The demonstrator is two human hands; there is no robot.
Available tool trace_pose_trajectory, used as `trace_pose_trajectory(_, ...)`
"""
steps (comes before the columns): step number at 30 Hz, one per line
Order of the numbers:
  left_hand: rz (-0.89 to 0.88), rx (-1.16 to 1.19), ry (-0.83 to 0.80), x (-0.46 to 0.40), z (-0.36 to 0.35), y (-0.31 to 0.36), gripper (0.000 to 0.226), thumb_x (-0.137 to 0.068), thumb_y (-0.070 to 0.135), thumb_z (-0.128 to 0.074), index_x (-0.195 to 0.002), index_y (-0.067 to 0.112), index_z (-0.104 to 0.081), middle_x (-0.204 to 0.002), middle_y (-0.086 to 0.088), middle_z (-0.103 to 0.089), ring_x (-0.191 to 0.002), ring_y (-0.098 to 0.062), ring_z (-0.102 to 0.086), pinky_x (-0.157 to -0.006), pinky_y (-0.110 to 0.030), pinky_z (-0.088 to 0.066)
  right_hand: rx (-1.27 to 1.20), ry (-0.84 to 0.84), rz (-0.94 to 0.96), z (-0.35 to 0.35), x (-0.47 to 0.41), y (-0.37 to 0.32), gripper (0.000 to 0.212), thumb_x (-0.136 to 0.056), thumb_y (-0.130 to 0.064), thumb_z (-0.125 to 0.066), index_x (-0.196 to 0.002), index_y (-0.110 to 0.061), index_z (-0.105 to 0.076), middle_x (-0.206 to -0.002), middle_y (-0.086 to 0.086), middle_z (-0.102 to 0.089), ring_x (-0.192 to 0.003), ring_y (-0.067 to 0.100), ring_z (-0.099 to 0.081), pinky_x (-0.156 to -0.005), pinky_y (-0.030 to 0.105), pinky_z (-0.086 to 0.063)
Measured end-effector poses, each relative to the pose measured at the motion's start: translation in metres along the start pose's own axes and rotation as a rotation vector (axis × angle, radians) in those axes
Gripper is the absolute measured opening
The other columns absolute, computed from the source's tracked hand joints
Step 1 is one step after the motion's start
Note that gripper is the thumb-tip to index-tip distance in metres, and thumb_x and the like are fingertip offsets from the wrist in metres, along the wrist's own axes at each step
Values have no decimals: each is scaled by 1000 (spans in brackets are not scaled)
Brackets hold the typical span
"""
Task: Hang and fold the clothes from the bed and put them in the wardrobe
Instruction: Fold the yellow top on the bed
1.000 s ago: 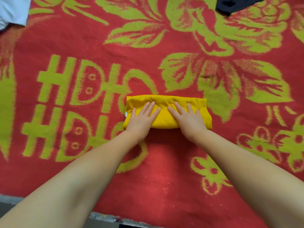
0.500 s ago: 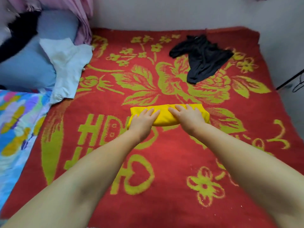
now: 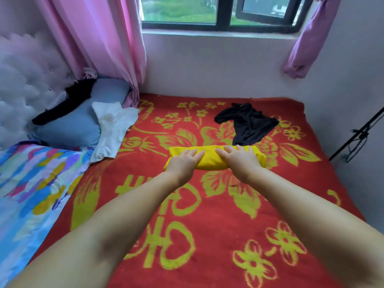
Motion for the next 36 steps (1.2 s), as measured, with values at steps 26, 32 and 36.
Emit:
trace_pose_trajectory(26,1041,19,35,558,-17,-59,73,-91,-2,-40,-153,21,-10,-158,-5,-17,-144,-29,-20,-109,-42,-34,257,204,1170,57,240,-425,67,-96,-11,-40,-151,-33,-11,-153,-1,-26,-135,29,-36,-103,52,-34)
trace_pose_trajectory(32,1320,37,-19,777,-51,-52,71,-91,0,-41,-153,19,-11,-154,-7,-24,-140,-31,-26,-105,-44,-37,255,183,1443,32,389,-596,68,-92,-26,-53,-149,-34,-18,-153,-2,-27,-135,28,-35,-104,50,-33)
trace_pose_trajectory(36,1484,41,-87,904,-70,-39,73,-91,-1,-43,-153,18,-10,-152,-7,-26,-137,-31,-31,-100,-45,-41,254,198,1603,16,489,-684,64,-94,-18,-49,-148,-33,-18,-151,-1,-29,-134,31,-37,-102,51,-36)
Point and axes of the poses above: each hand's wrist, its own x-axis away from the middle knuckle, its own z-axis out of the back of the hand, y = z × x, the point moved 4 cm from there along -x, towards the middle knuckle
